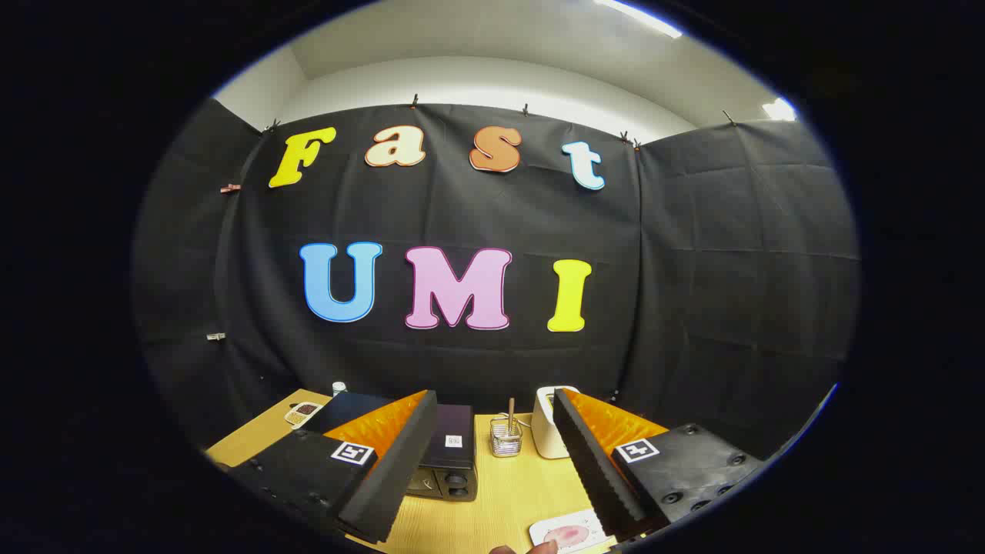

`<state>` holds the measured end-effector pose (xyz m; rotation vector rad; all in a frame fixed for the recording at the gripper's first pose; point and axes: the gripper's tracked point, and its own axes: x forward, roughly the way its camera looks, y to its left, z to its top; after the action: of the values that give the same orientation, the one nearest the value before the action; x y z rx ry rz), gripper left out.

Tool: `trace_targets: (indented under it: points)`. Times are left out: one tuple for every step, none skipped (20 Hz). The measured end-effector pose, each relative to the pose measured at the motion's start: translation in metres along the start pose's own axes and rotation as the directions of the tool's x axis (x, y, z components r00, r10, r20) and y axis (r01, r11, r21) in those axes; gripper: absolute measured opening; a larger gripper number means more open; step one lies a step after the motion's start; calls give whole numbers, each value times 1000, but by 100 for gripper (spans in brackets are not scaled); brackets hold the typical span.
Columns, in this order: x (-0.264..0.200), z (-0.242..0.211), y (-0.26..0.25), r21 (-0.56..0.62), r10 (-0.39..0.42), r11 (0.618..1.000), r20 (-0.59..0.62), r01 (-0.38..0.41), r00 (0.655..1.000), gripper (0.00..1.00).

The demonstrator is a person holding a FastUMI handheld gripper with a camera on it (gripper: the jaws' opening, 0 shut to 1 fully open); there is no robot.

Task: Open the toaster oven, put the food inside, and close the toaster oven door.

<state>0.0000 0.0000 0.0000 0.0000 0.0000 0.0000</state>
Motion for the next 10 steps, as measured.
trace_targets:
  points:
    - [-1, 0, -1, -1, 0, 1000, 1, 0, 1000, 98]
    - [-2, 0, -1, -3, 0, 1000, 1, 0, 1000, 98]
    - [-2, 0, -1, -7, -1, 1000, 1, 1, 1000, 98]
    - [-3, 0, -1, -9, -2, 1000, 3, 3, 1000, 98]
    - [-4, 0, -2, -8, -4, 1000, 3, 4, 1000, 98]
    - [-4, 0, -3, -5, -5, 1000, 4, 5, 1000, 98]
    - [-6, 0, -3, -3, -6, 1000, 3, 6, 1000, 98]
    - [-7, 0, -4, -2, -6, 1000, 4, 6, 1000, 98]
    - [-8, 0, -5, -4, -9, 1000, 4, 9, 1000, 98]
    - [-8, -1, -6, -7, -11, 1000, 5, 11, 1000, 98]
